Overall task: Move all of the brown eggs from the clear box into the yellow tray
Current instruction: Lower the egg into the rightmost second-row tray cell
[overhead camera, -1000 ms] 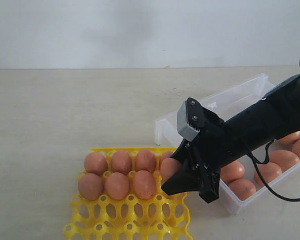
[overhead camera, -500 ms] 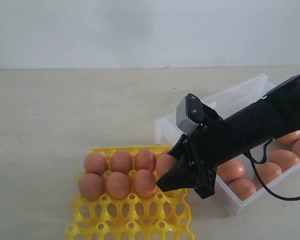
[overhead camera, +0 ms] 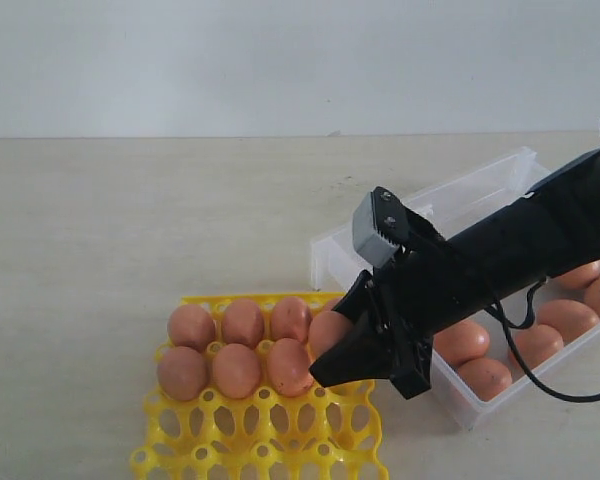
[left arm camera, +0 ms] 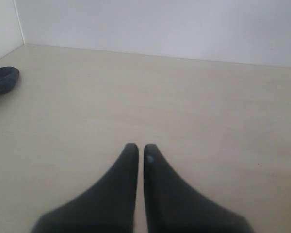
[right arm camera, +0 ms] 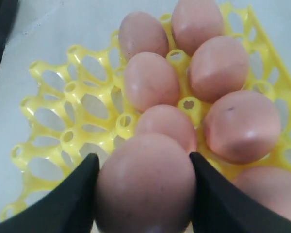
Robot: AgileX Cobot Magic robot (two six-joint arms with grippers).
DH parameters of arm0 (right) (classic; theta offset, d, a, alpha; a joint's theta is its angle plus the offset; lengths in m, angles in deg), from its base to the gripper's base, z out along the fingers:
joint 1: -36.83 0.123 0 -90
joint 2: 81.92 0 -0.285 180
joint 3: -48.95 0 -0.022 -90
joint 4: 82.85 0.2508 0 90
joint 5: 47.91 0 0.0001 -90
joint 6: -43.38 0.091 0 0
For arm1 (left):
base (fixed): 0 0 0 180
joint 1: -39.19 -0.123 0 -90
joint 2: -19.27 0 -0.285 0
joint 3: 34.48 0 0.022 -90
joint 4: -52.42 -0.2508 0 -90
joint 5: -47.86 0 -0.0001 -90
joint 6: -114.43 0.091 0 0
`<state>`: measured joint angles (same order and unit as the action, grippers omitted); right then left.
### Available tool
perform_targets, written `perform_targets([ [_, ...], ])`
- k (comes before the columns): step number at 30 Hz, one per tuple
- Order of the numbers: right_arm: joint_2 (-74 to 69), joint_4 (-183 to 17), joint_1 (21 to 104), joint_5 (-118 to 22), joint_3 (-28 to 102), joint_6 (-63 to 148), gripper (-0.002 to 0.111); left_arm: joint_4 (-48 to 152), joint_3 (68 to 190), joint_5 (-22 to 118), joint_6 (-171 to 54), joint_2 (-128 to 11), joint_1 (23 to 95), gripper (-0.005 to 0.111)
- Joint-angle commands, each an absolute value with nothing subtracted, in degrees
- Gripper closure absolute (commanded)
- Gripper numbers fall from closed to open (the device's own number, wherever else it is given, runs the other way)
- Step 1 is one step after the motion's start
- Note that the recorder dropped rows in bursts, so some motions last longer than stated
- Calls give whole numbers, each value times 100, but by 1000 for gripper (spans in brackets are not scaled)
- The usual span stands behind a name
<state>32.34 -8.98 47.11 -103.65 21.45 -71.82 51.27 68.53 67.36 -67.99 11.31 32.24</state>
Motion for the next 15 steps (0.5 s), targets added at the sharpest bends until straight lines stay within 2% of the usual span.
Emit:
perform_targets([
  [1, 3183, -920, 4716, -10526, 2136, -7137, 72, 5128, 6830, 6718, -6775, 1148, 3244, 103],
  [15, 3183, -1094, 4716, -10296, 2136, -7044, 72, 5128, 6830, 6718, -6775, 1148, 3244, 103],
])
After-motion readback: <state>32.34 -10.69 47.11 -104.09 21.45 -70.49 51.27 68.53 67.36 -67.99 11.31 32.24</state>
